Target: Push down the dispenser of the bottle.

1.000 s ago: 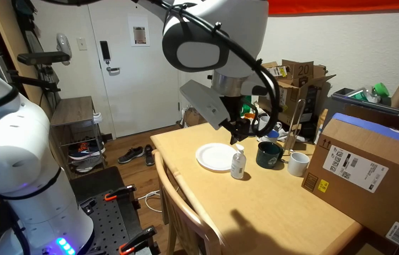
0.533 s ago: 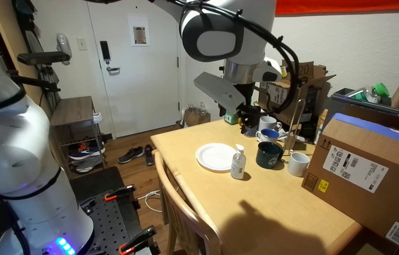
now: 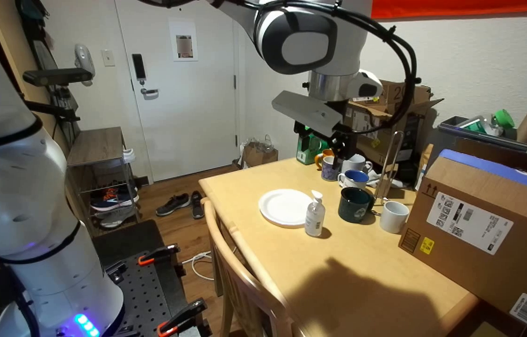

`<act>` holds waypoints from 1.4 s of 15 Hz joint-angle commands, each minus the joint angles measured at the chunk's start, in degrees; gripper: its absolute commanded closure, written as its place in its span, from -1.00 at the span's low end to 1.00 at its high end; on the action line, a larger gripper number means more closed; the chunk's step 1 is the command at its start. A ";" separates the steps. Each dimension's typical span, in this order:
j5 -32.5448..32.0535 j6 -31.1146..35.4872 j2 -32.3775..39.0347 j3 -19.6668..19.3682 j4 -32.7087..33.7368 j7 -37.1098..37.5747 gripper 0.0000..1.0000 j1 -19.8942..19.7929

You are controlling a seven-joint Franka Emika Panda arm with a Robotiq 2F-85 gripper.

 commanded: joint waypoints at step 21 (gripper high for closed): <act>-5.74 -4.67 5.93 7.60 9.04 0.25 1.00 -1.12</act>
